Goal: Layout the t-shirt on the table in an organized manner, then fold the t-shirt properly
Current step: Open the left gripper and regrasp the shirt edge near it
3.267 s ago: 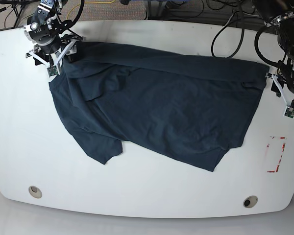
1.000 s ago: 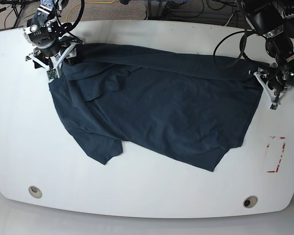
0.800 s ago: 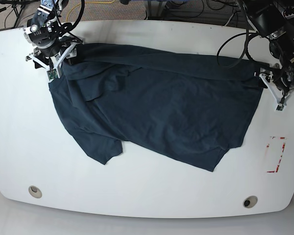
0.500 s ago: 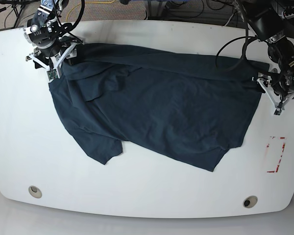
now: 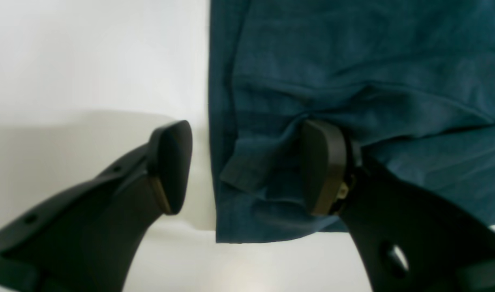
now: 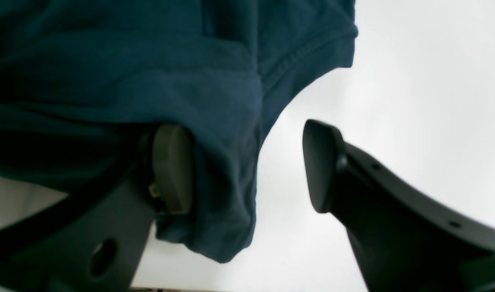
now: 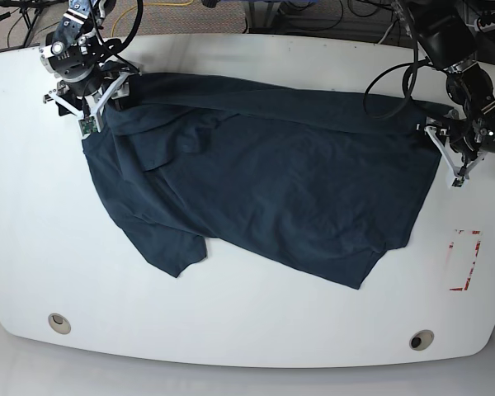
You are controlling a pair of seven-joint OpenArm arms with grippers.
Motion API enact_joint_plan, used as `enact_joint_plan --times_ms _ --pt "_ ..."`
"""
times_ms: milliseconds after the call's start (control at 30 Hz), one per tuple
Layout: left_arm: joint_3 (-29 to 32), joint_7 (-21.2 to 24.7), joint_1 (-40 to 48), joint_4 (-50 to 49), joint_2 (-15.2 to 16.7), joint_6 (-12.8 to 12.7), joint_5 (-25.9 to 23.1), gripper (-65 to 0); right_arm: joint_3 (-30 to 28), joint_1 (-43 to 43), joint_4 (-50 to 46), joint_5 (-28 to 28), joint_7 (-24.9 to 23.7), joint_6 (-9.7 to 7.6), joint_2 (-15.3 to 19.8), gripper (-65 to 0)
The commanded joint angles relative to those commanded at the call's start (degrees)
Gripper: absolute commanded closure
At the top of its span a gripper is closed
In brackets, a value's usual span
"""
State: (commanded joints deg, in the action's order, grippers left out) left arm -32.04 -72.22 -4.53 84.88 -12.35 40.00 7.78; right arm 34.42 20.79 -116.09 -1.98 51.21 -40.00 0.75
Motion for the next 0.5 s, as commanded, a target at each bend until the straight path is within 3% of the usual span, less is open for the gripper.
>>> enact_joint_plan --times_ms 300,500 --pt "0.18 -0.09 0.09 0.09 0.0 0.0 0.0 -18.7 0.0 0.0 0.0 0.0 0.0 0.0 0.0 -38.5" --pt "0.26 -0.09 0.09 0.09 -0.09 0.0 0.0 -13.2 0.0 -0.09 0.0 0.0 0.0 0.0 0.0 -38.5"
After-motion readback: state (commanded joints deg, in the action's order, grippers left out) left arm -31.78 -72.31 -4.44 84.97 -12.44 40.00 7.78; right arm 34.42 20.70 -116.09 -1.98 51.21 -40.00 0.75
